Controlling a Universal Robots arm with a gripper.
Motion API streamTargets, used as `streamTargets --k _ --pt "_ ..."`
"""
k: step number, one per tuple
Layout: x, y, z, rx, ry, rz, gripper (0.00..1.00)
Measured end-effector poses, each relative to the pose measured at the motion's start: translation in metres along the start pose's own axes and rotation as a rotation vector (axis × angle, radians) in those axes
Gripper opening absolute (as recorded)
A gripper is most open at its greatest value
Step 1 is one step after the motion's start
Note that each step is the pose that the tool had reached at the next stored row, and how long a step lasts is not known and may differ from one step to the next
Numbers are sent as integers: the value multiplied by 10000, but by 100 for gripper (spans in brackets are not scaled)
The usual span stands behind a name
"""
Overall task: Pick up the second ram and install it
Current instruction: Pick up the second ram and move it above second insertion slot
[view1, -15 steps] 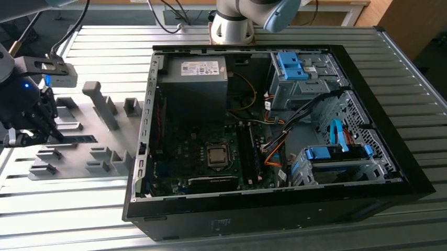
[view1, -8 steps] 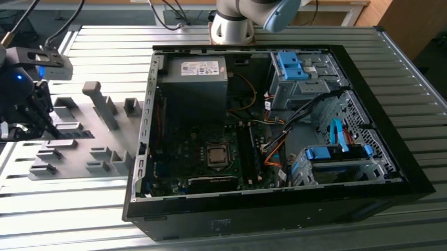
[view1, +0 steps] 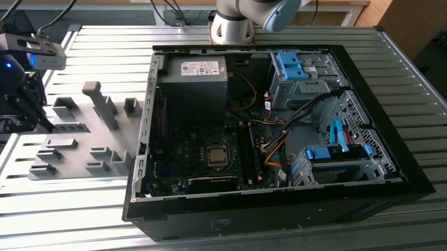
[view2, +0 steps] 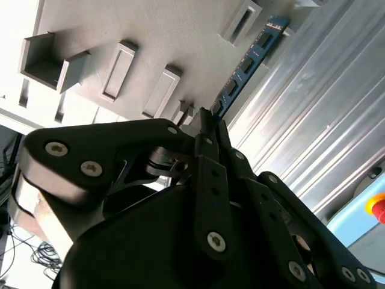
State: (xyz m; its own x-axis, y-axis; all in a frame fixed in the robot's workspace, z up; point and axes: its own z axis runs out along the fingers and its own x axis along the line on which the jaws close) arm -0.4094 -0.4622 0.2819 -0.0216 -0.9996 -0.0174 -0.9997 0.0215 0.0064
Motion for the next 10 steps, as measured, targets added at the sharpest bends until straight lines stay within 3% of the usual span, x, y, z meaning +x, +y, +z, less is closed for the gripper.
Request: streamTargets --k 10 --pt "-10 2 -368 -1 0 0 14"
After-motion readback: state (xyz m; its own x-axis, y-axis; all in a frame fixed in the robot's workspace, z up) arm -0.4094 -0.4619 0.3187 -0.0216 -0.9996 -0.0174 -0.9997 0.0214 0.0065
